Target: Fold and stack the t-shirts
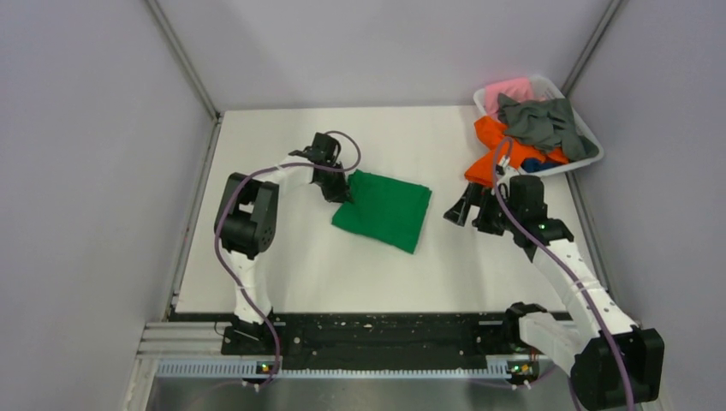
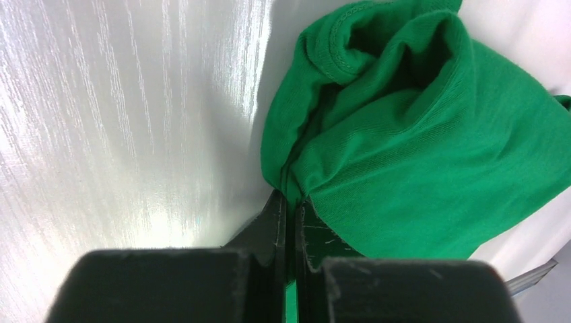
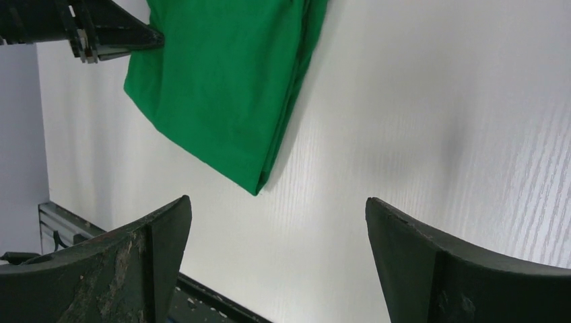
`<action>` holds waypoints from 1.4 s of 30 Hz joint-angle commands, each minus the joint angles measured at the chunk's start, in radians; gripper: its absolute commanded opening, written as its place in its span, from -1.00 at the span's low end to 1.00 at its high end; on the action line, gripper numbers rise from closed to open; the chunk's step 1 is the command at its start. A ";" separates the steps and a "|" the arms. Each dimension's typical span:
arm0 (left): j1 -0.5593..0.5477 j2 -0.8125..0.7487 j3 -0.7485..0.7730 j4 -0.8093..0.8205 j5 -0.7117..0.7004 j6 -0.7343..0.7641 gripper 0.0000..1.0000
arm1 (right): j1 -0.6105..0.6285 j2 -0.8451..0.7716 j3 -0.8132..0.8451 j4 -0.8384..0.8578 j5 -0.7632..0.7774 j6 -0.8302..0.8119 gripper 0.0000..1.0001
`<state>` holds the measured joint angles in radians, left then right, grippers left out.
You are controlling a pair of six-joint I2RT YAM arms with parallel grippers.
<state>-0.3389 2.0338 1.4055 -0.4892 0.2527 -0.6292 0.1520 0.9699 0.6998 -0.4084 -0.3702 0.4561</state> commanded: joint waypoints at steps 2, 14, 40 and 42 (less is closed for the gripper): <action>-0.010 0.021 -0.011 -0.107 -0.178 0.000 -1.00 | -0.008 -0.025 -0.010 0.012 0.051 0.004 0.97; 0.231 0.067 0.194 -0.247 -0.471 0.044 -1.00 | -0.009 0.040 0.013 0.037 0.126 -0.022 0.98; 0.570 0.360 0.892 -0.325 -0.782 0.204 -0.96 | -0.009 0.188 0.015 0.096 0.246 -0.063 0.97; 0.571 0.349 0.892 -0.334 -0.790 0.209 -0.63 | -0.008 0.185 0.013 0.098 0.243 -0.062 0.97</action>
<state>0.2089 2.4325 2.2574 -0.8150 -0.4881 -0.4377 0.1520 1.1568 0.6834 -0.3511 -0.1314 0.4107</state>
